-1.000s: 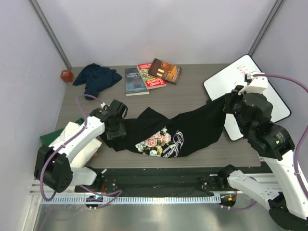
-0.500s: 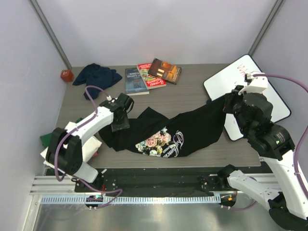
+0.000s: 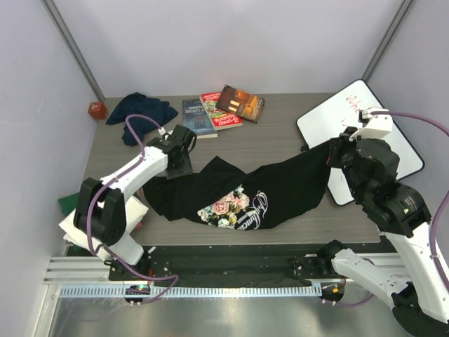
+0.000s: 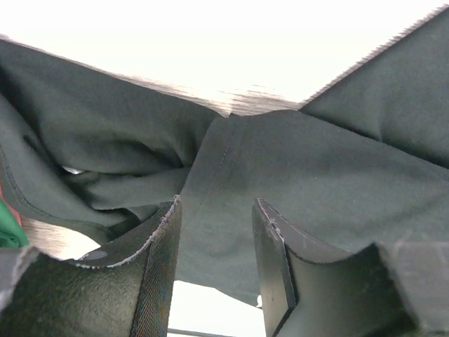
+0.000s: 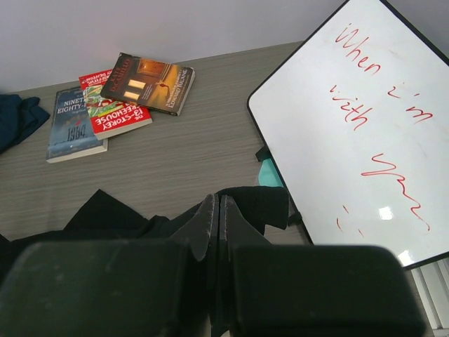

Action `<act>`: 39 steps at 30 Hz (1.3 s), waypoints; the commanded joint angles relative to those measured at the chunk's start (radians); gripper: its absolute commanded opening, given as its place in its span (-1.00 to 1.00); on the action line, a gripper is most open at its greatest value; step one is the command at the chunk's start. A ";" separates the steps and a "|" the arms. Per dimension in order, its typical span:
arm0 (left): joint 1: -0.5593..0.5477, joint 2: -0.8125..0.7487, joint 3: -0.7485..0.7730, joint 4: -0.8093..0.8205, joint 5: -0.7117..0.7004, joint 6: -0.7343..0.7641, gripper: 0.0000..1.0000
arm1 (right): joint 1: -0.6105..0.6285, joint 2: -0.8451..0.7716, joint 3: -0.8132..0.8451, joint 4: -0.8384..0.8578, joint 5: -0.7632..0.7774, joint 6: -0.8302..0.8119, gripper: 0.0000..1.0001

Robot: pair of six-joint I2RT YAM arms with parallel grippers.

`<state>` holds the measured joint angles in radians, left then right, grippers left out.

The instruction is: Fold and stack the t-shirts

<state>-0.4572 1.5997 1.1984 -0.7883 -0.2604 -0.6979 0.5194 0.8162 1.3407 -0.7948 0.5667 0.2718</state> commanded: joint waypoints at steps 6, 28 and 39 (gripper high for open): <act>0.012 0.037 0.007 0.049 0.036 0.017 -0.09 | -0.001 0.004 0.011 0.040 0.022 -0.006 -0.98; 0.057 0.092 -0.017 0.066 0.058 0.043 0.04 | -0.001 0.024 0.009 0.048 0.016 0.003 -0.98; 0.057 0.114 -0.034 0.103 0.107 0.037 -0.12 | -0.001 0.031 0.018 0.049 0.019 -0.006 -0.98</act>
<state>-0.4042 1.7229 1.1694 -0.7227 -0.1768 -0.6704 0.5194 0.8448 1.3407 -0.7937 0.5667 0.2714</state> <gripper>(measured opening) 0.485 0.023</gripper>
